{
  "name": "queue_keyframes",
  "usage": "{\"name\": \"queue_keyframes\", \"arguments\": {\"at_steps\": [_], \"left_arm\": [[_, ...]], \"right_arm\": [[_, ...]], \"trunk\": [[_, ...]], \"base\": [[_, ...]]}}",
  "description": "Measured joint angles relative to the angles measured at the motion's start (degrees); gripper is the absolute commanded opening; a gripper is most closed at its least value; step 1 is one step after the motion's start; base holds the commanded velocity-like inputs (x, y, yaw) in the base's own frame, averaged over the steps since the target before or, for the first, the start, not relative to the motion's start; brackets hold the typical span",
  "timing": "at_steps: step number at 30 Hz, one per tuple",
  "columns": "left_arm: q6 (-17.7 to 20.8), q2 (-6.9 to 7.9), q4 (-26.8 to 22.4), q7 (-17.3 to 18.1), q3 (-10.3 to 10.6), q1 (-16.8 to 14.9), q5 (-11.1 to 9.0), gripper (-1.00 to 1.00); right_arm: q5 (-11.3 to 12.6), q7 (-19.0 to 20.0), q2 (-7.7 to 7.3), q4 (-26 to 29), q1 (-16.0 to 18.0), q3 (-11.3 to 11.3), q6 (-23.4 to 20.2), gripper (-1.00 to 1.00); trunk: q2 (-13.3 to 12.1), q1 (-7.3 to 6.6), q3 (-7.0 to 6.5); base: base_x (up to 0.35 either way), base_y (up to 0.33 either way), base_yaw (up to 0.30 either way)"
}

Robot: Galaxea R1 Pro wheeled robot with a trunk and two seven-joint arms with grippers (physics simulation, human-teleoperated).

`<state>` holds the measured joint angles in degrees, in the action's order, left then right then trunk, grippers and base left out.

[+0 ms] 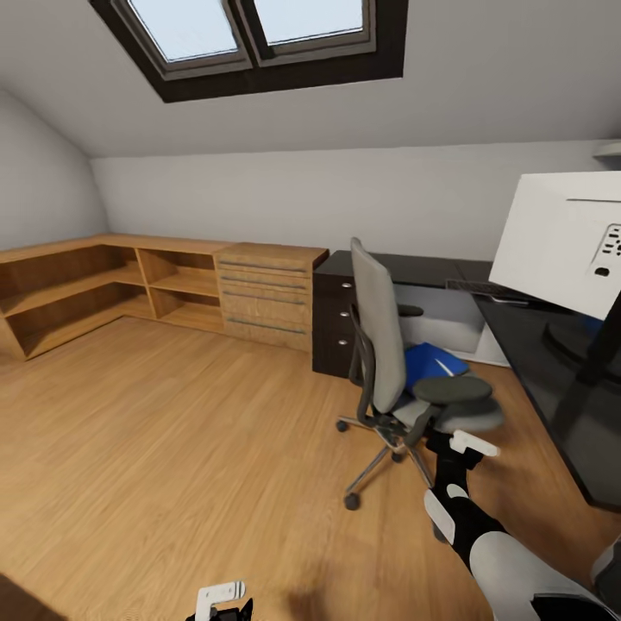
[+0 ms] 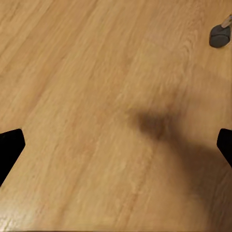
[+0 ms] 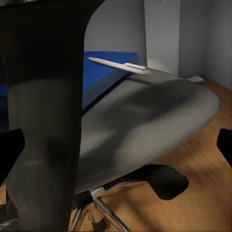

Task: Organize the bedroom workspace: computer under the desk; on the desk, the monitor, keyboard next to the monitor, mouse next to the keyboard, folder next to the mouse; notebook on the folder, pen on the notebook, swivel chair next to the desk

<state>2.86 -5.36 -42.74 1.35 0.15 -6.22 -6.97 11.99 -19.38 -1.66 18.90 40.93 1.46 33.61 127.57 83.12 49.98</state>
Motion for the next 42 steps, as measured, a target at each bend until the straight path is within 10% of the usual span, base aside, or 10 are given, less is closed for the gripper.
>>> {"name": "queue_keyframes", "arguments": {"at_steps": [42], "left_arm": [[0.00,0.00,0.02,0.00,0.01,-0.01,0.00,1.00]], "right_arm": [[-0.16,0.00,-0.01,0.04,-0.01,0.02,0.01,1.00]], "trunk": [[0.00,0.03,0.00]], "base": [[-0.042,0.000,0.126]]}}
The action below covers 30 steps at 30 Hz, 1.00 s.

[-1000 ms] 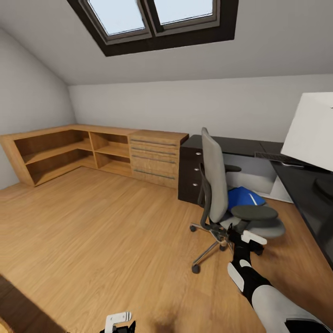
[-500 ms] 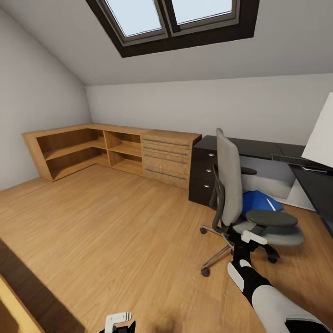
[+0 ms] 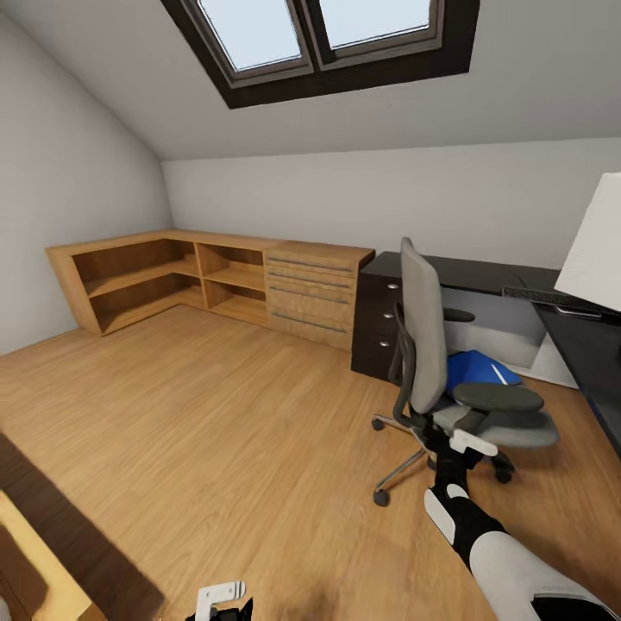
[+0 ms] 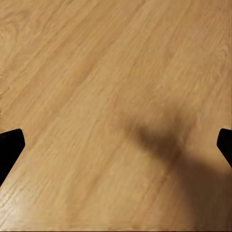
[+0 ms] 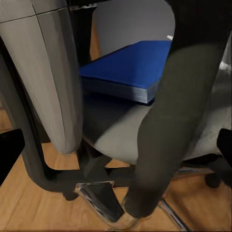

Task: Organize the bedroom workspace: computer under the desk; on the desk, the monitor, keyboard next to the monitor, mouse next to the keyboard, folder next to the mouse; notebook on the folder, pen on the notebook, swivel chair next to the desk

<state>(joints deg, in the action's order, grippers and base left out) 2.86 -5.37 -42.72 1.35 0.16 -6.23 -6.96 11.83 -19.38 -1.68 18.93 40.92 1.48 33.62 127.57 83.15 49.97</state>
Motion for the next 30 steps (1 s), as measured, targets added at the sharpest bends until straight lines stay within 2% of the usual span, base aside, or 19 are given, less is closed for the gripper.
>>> {"name": "queue_keyframes", "arguments": {"at_steps": [7,19,30], "left_arm": [[-0.04,0.00,0.00,0.00,0.00,0.00,0.00,1.00],[-0.68,0.00,-0.01,0.00,-0.03,0.00,0.00,1.00],[-0.94,0.00,0.06,0.00,-0.08,0.00,-0.01,1.00]], "right_arm": [[0.00,0.00,0.00,-0.01,0.00,0.00,0.00,1.00],[-0.01,0.08,-0.27,-0.08,0.00,0.01,0.00,1.00],[0.03,0.00,0.10,-0.20,-0.02,-0.16,0.00,1.00]], "trunk": [[0.00,-0.02,0.00],[0.00,-0.03,0.00],[0.00,-0.03,-0.03]], "base": [[-0.118,0.000,0.000],[-0.008,-0.095,0.000],[0.000,-0.018,-0.018]]}}
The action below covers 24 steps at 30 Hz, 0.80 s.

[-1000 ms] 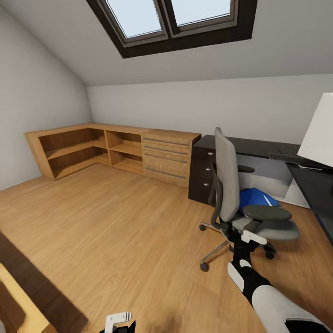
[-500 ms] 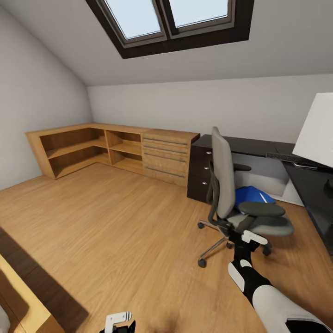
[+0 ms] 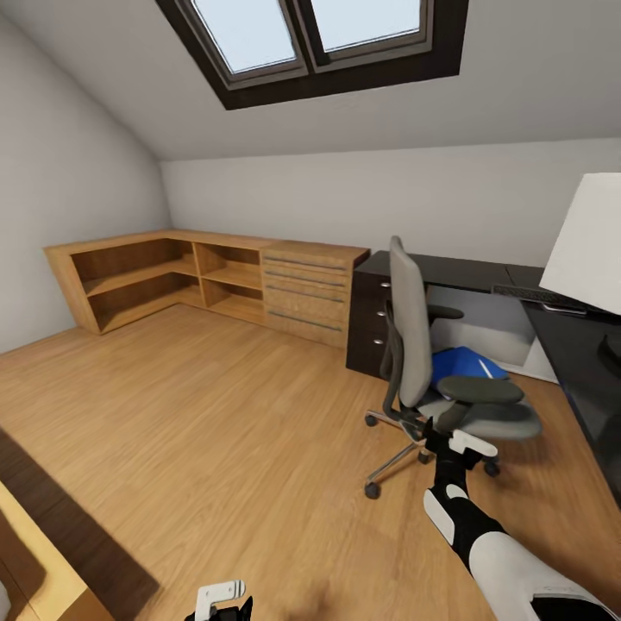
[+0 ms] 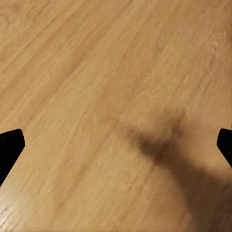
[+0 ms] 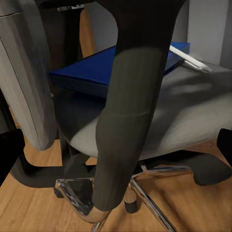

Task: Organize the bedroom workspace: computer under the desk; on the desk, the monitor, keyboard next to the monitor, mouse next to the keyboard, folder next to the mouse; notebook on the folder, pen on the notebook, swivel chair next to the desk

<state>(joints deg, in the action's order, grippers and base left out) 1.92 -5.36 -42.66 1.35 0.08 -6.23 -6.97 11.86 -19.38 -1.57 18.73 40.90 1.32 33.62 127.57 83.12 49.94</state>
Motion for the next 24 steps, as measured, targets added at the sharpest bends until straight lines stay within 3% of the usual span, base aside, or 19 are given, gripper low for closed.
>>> {"name": "queue_keyframes", "arguments": {"at_steps": [12,24], "left_arm": [[-0.01,0.00,0.01,0.00,0.00,0.00,0.01,1.00],[-0.01,0.00,0.00,0.00,0.00,0.00,0.01,1.00]], "right_arm": [[0.00,0.01,0.15,-0.23,-0.02,-0.03,0.00,1.00],[-0.26,-0.01,0.16,-0.23,-0.01,0.04,0.00,1.00]], "trunk": [[0.00,0.00,-0.66],[0.00,0.02,-0.84]], "base": [[0.000,-0.001,-0.160],[-0.067,-0.008,-0.021]]}}
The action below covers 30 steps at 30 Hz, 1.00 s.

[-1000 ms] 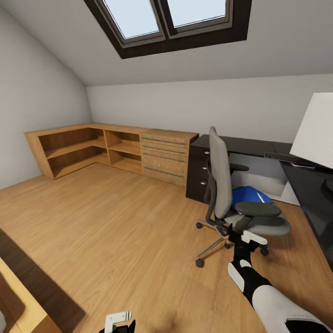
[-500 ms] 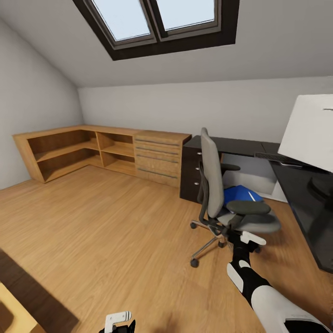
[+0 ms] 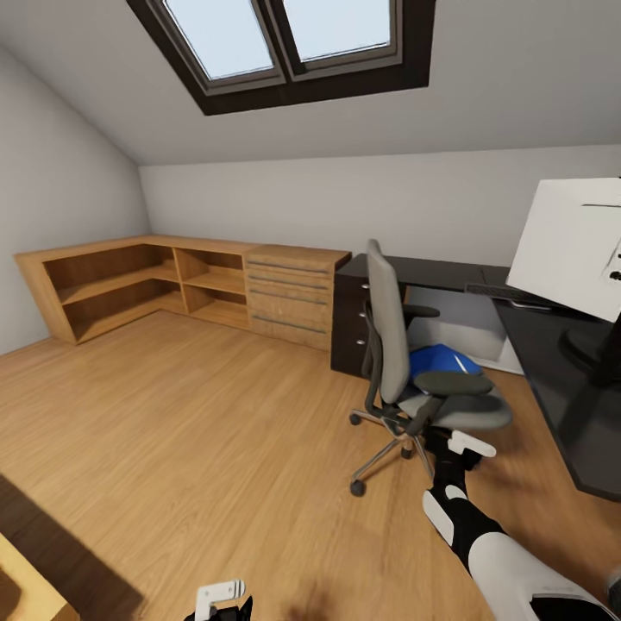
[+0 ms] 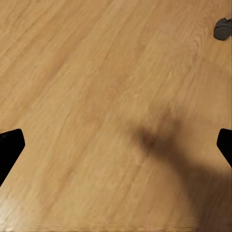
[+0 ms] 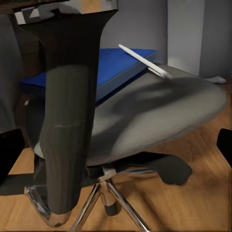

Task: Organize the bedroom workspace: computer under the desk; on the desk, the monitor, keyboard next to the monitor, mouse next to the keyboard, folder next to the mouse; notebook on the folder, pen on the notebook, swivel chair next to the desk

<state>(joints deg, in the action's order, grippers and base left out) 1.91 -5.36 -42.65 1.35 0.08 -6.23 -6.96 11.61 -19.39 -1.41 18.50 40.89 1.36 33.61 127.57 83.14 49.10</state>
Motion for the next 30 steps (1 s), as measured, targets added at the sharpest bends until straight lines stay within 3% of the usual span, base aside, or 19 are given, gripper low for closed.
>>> {"name": "queue_keyframes", "arguments": {"at_steps": [14,24,30], "left_arm": [[-0.05,0.00,0.00,-0.05,0.00,0.00,-0.01,1.00],[-0.15,0.07,0.00,-0.08,0.00,0.00,-0.05,1.00],[-0.16,0.05,-0.01,-0.08,0.00,0.00,-0.01,1.00]], "right_arm": [[0.34,-0.15,-0.77,-0.08,-0.05,0.37,4.30,1.00],[0.48,-0.15,-1.49,-0.11,-0.05,0.46,4.44,1.00],[0.53,-0.17,-2.21,-0.11,-0.05,1.79,4.34,1.00]], "trunk": [[0.00,-0.02,-0.01],[0.00,-0.03,-0.01],[0.00,-0.02,-0.01]], "base": [[-0.046,-0.010,0.000],[0.082,-0.050,0.000],[0.018,-0.019,0.000]]}}
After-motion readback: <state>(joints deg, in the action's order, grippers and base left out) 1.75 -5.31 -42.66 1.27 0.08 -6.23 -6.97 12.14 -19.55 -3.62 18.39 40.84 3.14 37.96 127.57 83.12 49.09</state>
